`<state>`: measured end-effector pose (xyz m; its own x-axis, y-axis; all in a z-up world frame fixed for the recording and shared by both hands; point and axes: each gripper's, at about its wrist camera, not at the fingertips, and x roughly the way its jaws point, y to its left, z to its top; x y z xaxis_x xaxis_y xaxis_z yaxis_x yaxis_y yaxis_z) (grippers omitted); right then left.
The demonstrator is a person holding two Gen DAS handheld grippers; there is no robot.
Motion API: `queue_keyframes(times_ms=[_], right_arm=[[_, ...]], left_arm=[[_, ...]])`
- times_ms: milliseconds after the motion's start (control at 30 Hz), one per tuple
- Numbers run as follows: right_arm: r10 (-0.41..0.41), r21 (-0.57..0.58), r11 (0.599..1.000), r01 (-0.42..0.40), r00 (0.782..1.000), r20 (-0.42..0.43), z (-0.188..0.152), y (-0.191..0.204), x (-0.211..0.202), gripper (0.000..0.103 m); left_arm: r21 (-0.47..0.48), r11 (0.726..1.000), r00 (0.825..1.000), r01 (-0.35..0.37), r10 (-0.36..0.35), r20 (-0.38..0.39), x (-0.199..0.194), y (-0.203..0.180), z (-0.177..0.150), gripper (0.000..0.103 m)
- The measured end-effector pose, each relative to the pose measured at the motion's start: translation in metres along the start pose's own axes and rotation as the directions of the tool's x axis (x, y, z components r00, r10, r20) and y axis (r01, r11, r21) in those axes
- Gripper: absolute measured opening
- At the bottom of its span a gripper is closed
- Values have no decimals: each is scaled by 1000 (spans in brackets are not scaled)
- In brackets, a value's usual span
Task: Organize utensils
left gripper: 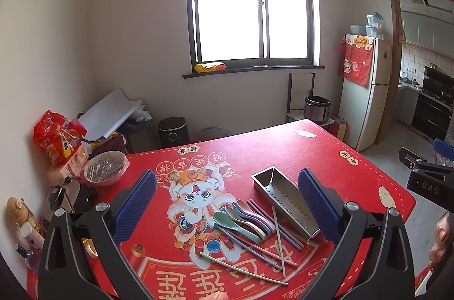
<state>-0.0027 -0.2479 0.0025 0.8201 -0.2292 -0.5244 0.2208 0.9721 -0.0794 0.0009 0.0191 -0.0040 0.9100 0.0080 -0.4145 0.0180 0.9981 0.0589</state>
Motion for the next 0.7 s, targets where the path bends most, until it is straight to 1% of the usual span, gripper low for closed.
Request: queue_keyframes(times_ms=[567,700], right_arm=[[-5,3,1000,5,1000,-7,1,-3,2,88],[-1,0,1000,1,1000,-20,1,-3,5,88]], left_arm=[[2,1000,1000,11,-11,-9,1,-4,0,98],[-6,1000,1000,11,-11,-16,4,-3,1,98]])
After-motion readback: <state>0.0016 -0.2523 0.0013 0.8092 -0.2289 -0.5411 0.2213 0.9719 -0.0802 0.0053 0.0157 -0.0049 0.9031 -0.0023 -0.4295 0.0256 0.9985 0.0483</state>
